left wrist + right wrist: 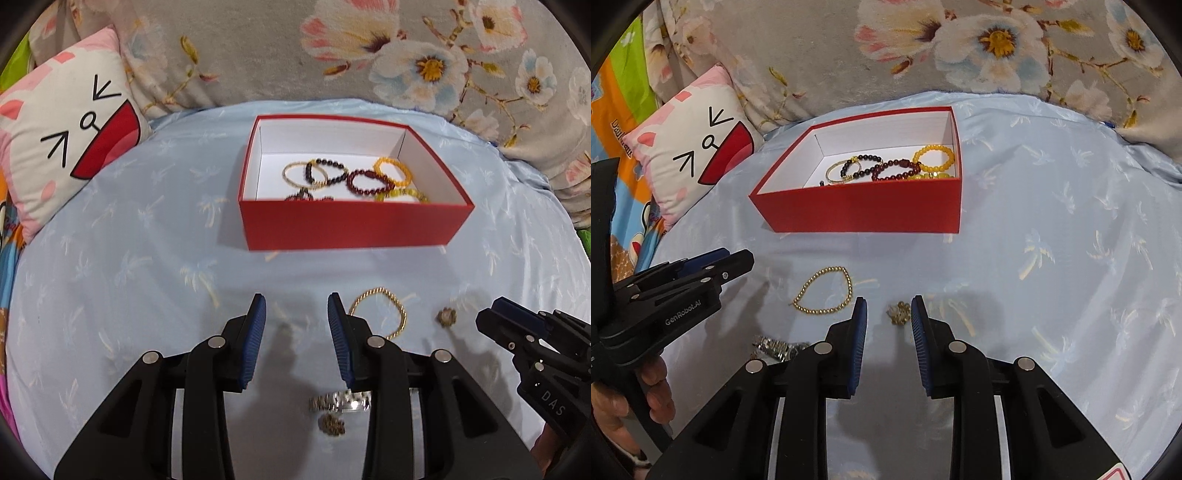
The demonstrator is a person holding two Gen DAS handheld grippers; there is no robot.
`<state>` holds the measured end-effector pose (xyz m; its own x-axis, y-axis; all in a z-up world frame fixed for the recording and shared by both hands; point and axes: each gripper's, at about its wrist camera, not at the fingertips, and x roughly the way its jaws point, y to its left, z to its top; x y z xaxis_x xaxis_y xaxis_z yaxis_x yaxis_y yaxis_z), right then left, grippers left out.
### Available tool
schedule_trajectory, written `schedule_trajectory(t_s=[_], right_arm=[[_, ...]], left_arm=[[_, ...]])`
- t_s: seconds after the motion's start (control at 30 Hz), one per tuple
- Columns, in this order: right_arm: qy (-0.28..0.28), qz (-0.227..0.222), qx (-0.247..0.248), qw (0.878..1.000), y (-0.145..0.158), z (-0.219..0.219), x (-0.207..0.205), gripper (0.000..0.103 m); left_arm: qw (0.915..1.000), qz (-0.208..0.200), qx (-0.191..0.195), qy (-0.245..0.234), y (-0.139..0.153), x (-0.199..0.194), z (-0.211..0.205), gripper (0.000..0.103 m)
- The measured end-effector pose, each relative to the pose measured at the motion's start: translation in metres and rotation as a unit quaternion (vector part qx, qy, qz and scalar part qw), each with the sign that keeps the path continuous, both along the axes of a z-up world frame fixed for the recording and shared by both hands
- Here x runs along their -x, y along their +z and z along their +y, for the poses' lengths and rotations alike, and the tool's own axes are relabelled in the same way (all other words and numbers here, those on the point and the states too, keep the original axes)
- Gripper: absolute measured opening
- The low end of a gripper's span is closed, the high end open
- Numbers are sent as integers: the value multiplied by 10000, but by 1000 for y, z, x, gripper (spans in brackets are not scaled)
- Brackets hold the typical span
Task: Organize jewelry
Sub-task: 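Withdraw both tools from the box back over the watch and chain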
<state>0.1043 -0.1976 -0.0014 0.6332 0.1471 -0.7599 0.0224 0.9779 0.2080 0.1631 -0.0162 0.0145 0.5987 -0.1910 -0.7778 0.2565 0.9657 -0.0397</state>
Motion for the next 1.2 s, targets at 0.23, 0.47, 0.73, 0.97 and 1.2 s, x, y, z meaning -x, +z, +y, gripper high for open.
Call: schedule_trajectory(t_s=[0.23,0.47,0.73,0.97,1.2], right_arm=[[-20,208,-88,9997,-16,0,17,25],[1,287,-89,9995,-23,2,30,25],[68,313,-98,9994,-25,6,41,25],[141,332,-51,9993,-26,12,48,25],[133,321,-67,9994,-25,10,48,25]], left_arm=[[9997,235,21,25,-18,19,11,33],[9995,331,7,12,-25,40,20,38],[9992,288,78,-272,-26,66,15,49],[9986,449,78,-258,-36,66,13,49],[9989,400,-151,-174,-44,58,9,48]])
